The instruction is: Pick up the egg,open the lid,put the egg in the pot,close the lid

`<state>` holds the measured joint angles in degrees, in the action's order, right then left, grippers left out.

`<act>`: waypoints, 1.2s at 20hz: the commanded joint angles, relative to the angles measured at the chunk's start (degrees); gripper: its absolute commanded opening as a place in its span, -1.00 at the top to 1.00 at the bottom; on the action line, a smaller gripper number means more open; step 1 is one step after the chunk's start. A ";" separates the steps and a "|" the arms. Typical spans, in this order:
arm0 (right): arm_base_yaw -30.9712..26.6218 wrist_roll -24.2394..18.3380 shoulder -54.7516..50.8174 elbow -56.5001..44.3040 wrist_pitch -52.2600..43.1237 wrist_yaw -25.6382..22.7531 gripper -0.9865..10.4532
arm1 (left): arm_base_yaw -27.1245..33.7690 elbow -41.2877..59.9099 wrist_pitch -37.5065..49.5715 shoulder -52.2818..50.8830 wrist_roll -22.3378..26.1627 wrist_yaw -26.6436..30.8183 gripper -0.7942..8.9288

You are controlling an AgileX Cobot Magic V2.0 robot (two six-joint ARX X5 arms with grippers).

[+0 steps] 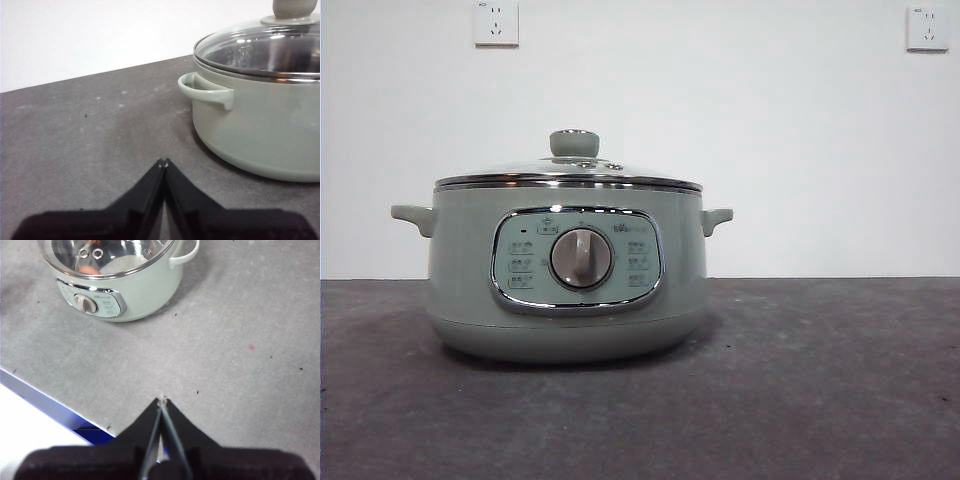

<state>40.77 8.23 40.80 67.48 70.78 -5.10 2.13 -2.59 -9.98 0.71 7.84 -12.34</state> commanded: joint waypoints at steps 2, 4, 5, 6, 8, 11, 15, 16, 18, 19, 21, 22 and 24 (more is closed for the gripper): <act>0.04 0.59 -0.09 -0.26 -0.04 -0.09 0.82 | 0.20 1.88 0.20 -0.50 -2.93 0.17 0.84; 0.04 0.59 -0.09 -0.26 -0.02 -0.09 0.82 | 0.20 1.88 0.20 -0.48 -3.26 0.17 0.84; 0.04 0.59 -0.09 -0.26 -0.04 -0.09 0.82 | 0.20 1.86 0.33 -0.48 -3.54 -0.11 0.84; 0.04 0.59 -0.09 -0.26 -0.04 -0.09 0.82 | 0.20 1.81 0.28 -0.42 -3.54 -0.07 0.84; 0.04 0.59 -0.09 -0.26 -0.02 -0.09 0.82 | 0.20 1.81 0.26 -0.15 -3.54 -0.04 0.84; 0.04 0.59 -0.09 -0.26 -0.04 -0.11 0.82 | 0.20 1.81 0.28 0.26 -3.54 -0.04 0.84; 0.04 0.59 -0.09 -0.26 -0.02 -0.09 0.82 | 0.20 1.81 0.28 0.70 -3.54 -0.04 0.84; 0.04 0.61 -0.09 -0.26 -0.04 -0.09 0.82 | 0.20 1.81 0.28 0.83 -3.56 -0.04 0.84; 0.04 0.59 -0.09 -0.26 -0.04 -0.11 0.82 | 0.20 1.81 0.28 1.14 -3.54 -0.04 0.84; 0.09 0.59 -0.11 -0.26 -0.02 -0.09 0.82 | 0.20 1.81 0.28 1.25 -3.54 -0.04 0.84; -1.62 -2.58 -1.18 -0.26 -1.07 -2.75 0.82 | 0.20 1.81 0.28 1.51 -3.54 -0.04 0.84; -3.67 -3.98 -2.29 -0.33 -3.34 -4.35 0.82 | 0.20 1.81 0.28 1.68 -3.56 -0.04 0.84; -9.38 -5.53 -5.81 -2.05 -12.11 -3.10 0.82 | 0.20 1.81 0.28 2.03 -3.54 -0.04 0.84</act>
<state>32.10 4.14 35.55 65.95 60.03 -8.27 2.15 -1.26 -10.17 2.70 4.84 -12.38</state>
